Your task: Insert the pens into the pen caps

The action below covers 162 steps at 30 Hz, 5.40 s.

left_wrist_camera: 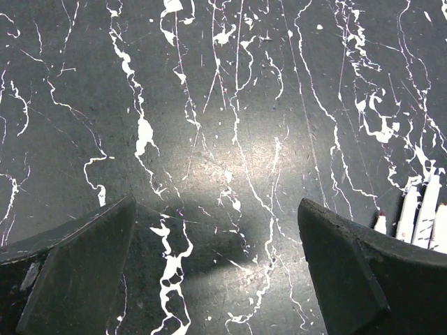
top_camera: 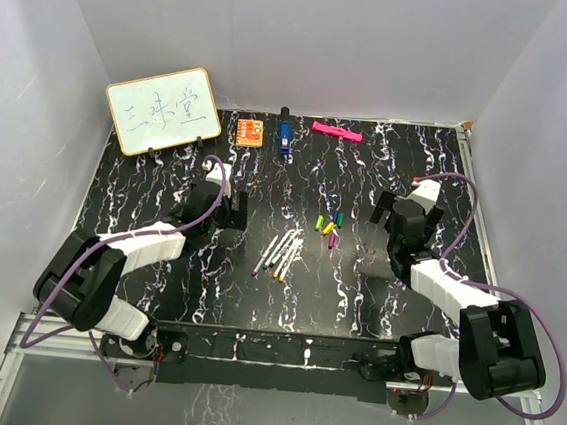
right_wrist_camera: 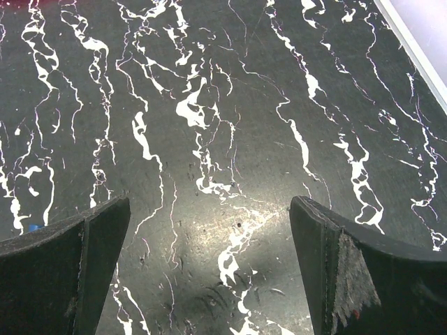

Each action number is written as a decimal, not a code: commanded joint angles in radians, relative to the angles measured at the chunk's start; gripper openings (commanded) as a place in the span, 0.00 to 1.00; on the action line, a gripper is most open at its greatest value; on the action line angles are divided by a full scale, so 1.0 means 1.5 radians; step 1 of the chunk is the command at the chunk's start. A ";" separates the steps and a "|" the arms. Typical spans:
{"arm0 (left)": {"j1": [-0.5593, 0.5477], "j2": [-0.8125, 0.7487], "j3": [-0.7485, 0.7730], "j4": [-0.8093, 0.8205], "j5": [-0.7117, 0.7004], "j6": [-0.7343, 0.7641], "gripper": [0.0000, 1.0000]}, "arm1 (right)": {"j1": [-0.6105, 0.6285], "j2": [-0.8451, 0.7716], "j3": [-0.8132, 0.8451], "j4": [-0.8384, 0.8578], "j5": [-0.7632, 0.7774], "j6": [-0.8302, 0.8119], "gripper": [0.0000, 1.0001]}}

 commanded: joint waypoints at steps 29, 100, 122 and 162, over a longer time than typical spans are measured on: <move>-0.080 -0.040 0.037 -0.049 -0.013 0.048 0.99 | 0.017 -0.012 0.035 0.007 0.006 0.013 0.98; -0.129 0.073 0.182 -0.386 0.133 -0.062 0.35 | -0.011 -0.211 -0.033 -0.079 -0.059 0.135 0.60; -0.183 0.172 0.252 -0.402 0.074 -0.023 0.38 | -0.011 -0.211 -0.038 -0.074 -0.073 0.136 0.61; -0.153 0.309 0.356 -0.600 0.083 0.036 0.35 | -0.011 -0.243 -0.049 -0.078 -0.060 0.137 0.62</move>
